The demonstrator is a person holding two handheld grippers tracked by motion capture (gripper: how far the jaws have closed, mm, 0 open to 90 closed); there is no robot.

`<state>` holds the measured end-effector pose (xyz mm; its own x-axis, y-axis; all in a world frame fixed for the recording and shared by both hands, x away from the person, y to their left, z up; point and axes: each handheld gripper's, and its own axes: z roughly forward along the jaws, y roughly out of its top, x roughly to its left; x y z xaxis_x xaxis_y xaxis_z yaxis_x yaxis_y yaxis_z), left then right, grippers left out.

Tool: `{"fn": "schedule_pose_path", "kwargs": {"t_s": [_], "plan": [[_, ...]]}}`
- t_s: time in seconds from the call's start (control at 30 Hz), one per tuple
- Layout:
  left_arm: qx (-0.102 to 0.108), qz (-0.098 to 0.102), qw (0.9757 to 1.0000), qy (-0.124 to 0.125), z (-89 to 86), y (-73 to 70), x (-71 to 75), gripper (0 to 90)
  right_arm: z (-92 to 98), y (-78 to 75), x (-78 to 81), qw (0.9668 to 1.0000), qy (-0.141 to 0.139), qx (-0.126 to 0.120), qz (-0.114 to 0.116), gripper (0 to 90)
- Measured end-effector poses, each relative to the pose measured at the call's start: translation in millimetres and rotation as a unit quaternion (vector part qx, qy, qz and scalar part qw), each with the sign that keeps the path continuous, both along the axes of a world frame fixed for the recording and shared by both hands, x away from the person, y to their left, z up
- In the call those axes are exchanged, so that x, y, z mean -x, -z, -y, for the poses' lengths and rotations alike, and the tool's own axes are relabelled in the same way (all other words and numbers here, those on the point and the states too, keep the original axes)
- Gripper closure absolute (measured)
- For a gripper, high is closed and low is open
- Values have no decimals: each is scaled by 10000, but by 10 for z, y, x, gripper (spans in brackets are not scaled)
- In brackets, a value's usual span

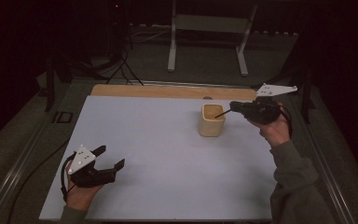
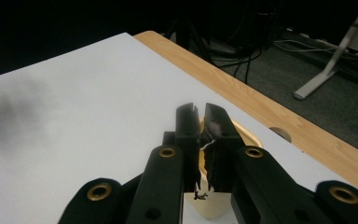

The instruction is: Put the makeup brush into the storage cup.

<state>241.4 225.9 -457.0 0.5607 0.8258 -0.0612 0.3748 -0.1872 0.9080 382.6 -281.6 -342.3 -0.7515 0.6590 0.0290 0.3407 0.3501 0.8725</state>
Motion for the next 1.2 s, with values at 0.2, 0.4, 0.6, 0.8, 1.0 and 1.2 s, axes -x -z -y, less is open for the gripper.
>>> {"fn": "schedule_pose_path", "kwargs": {"t_s": [0.2, 0.4, 0.6, 0.8, 1.0, 1.2], "plan": [[5, 3, 10000, 3, 4, 1, 1, 158, 30, 14, -33, 9999, 161, 21, -12, 851], [5, -5, 10000, 1, 9, 2, 0, 158, 28, 19, -42, 9998, 180, 54, -29, 851], [2, -5, 10000, 0, 16, 6, -2, 158, 18, 38, -59, 9997, 207, 89, -43, 851], [-16, -14, 10000, 7, 15, 9, -3, 158, -8, 66, -89, 9995, 245, 177, -74, 851], [-12, -14, 10000, 10, 17, 11, -5, 158, -35, 103, -127, 9992, 274, 254, -117, 851], [-11, -16, 10000, 15, 18, 12, -5, 158, -51, 126, -155, 9990, 308, 277, -154, 851]]}}
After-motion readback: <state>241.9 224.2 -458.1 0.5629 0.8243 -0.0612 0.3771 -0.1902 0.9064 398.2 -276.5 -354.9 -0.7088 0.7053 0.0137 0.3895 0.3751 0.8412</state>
